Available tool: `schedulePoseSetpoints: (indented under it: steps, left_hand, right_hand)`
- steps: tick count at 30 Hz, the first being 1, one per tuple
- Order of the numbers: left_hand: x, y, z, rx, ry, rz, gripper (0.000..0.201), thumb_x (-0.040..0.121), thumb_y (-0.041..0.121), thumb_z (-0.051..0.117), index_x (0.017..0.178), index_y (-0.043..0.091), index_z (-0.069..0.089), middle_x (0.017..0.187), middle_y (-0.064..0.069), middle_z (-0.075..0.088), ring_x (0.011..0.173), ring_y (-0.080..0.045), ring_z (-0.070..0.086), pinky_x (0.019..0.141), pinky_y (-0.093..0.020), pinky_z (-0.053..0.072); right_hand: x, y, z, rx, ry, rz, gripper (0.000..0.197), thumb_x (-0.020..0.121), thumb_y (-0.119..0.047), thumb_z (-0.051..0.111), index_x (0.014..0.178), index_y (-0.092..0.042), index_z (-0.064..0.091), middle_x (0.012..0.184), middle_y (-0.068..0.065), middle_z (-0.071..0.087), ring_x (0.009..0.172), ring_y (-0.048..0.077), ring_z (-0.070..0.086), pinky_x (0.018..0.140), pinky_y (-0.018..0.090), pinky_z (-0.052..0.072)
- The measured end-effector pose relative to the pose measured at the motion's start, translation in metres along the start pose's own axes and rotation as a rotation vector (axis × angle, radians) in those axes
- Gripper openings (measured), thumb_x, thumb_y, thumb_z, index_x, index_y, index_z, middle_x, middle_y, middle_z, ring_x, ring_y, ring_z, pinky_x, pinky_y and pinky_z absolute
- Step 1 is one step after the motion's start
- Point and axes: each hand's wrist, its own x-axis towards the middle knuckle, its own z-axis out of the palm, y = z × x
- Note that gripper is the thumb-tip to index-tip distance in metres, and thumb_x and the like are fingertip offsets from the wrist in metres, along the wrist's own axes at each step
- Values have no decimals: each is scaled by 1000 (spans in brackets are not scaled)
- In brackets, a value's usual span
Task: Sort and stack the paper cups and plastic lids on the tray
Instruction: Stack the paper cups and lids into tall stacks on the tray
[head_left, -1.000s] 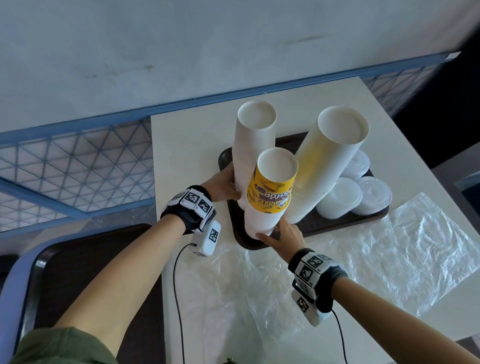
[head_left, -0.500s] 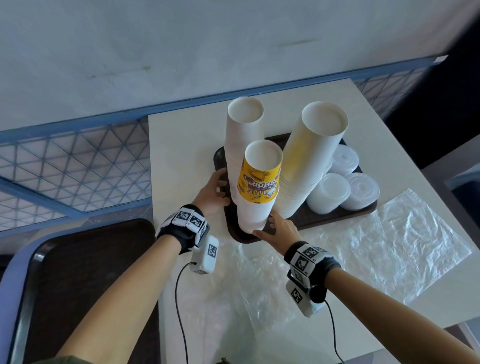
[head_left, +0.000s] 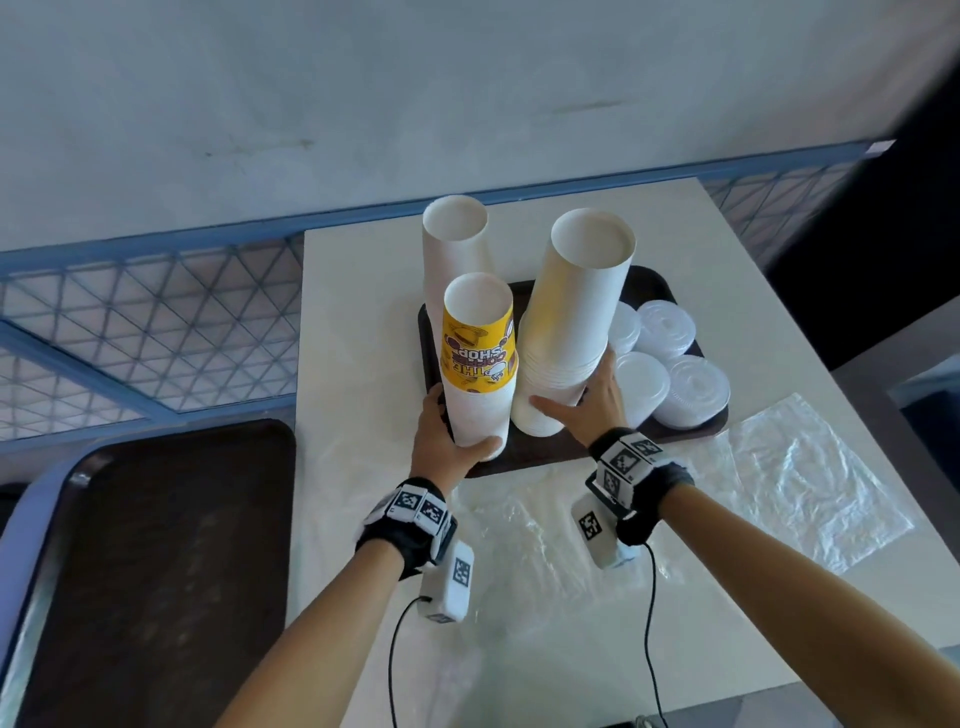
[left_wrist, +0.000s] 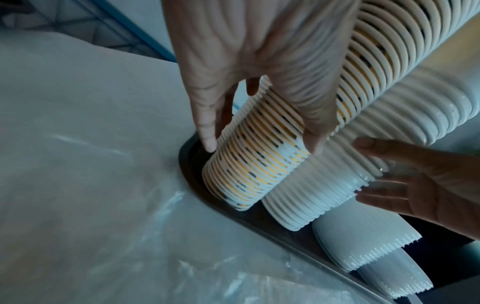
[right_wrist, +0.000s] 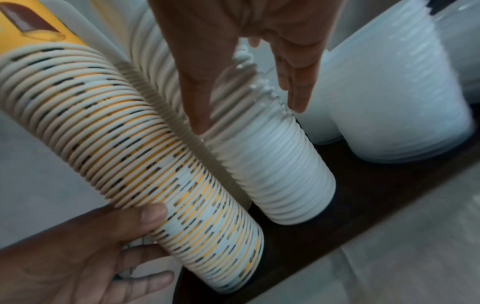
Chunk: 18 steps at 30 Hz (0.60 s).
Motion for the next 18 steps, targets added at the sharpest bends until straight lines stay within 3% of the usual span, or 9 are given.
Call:
schedulePoseSetpoints:
  steps: [3,9,13,18]
  left_hand:
    - [-2,5,12,-21,95,6,108,37,54,72,132,16,37,125,-2,56,111,-20,55,94,-35,45]
    - [-5,11,21,59,168,-27,93,49,42,74,130,15,38,126,-6,58,115,-29,54,96,-35,45]
    - [-8,9,22,84,162,-57,97,49,42,73,133,12,34,128,-9,56,115,-31,54,96,-40,46]
    - [-22,4,21,31,129,-159,112,50,39,77,143,15,20,134,-11,50,120,-27,52,96,-32,43]
  right_hand:
    - [3,-7,-1,-25,-57,40,104,63,-20,85,143,-9,19,140,11,45,127,30,44,100,36,38]
    - [-1,-10,-5,-3,-74,36,99,66,-20,83,141,-8,20,136,12,47,124,32,46,95,34,39]
    - [-2,-8,-6,-15,-95,14,104,67,-20,82,145,-8,14,140,13,42,127,32,43,101,38,37]
    - [-10,7,-14,14,-141,12,109,66,-21,83,147,-9,10,145,14,37,129,33,43,106,46,37]
